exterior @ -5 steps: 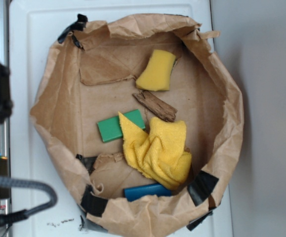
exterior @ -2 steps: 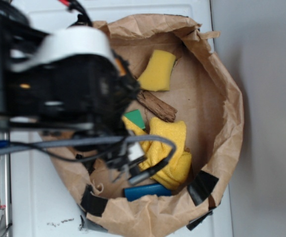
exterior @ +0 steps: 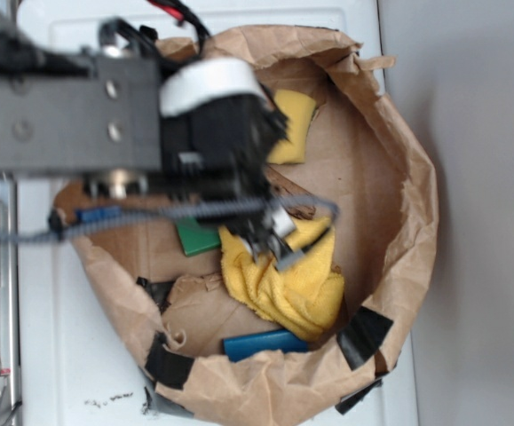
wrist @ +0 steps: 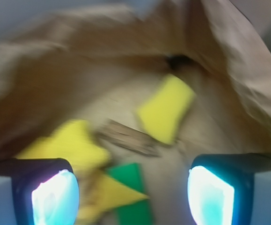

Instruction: Grab the green sponge.

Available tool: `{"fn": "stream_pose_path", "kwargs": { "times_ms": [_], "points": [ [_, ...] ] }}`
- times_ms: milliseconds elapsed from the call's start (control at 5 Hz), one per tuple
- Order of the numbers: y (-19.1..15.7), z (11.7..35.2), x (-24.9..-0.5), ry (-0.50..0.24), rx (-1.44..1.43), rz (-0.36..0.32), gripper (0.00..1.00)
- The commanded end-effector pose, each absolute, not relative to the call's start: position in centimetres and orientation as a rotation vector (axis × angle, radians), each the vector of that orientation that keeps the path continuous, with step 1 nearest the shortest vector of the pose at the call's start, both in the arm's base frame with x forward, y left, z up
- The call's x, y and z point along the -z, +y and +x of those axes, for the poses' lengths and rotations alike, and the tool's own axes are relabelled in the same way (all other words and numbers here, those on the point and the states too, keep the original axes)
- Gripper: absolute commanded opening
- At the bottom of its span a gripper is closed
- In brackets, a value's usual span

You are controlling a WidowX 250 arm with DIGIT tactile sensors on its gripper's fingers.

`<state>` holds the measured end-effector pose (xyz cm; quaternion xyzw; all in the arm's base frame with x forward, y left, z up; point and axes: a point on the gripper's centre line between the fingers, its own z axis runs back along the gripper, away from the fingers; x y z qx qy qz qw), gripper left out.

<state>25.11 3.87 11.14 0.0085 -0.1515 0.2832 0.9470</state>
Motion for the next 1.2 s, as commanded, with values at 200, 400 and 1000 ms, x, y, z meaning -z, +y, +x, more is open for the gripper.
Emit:
{"fn": "stream_pose_path", "kwargs": {
  "times_ms": [200,400,1000],
  "points": [
    [4.9,25.3,-12.6,-0.363,-0.582,0.012,1.00],
    [5.6,28.6,-9.5,-0.350,-0.621,0.038,1.00],
    [7.5,30.9,-8.6,-0.327,-0.651,0.015,1.00]
  ]
}}
